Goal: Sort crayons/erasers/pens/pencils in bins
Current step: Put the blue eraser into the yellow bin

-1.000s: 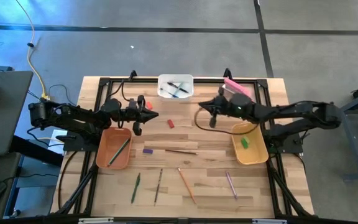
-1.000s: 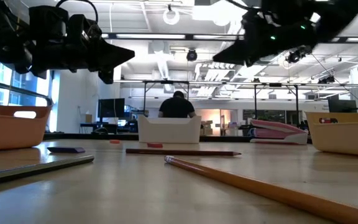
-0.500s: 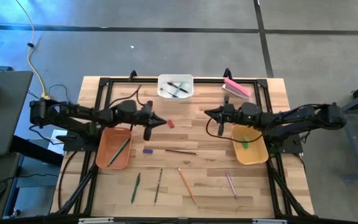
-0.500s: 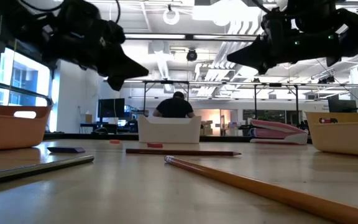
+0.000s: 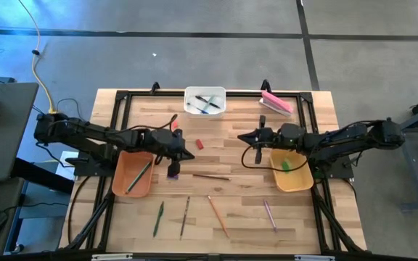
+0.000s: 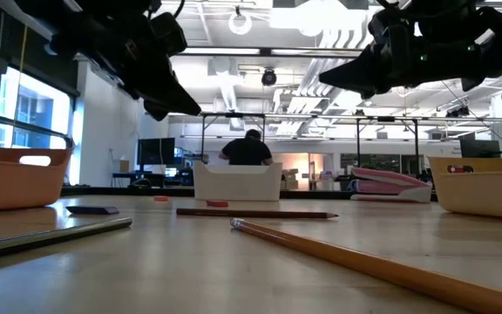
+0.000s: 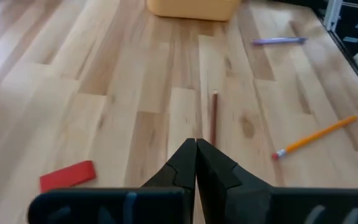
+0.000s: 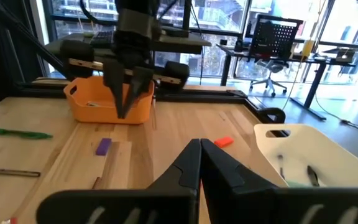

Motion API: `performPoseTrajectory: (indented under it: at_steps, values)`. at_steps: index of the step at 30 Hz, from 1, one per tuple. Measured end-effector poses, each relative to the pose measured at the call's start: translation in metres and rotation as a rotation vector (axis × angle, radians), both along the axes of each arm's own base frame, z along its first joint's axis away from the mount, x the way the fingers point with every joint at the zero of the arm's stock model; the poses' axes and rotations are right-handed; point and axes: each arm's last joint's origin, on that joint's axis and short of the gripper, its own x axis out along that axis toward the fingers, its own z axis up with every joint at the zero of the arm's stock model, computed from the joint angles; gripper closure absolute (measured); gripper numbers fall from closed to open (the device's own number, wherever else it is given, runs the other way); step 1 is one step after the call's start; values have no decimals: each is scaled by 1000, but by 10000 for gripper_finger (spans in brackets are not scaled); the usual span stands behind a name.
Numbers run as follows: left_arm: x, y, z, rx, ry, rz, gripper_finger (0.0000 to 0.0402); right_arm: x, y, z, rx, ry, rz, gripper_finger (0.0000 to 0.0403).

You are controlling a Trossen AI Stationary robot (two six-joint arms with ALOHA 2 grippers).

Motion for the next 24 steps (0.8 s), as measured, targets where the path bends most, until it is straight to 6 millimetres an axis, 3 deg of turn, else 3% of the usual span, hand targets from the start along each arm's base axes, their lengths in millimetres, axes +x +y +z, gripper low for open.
performPoseTrajectory:
  at_steps: [6,10,17,24]
  values:
    - [0,-7,-1,30,21,42,401,0,0,-1,-14,14,0,403]
    - [-1,-1,-1,14,50,96,401,0,0,-1,-25,16,-2,403]
    - [10,-9,0,47,305,-4,401,0,-1,-1,-26,15,-4,403]
    - [23,-32,-24,57,632,-169,358,0,-1,-1,-29,16,-3,403]
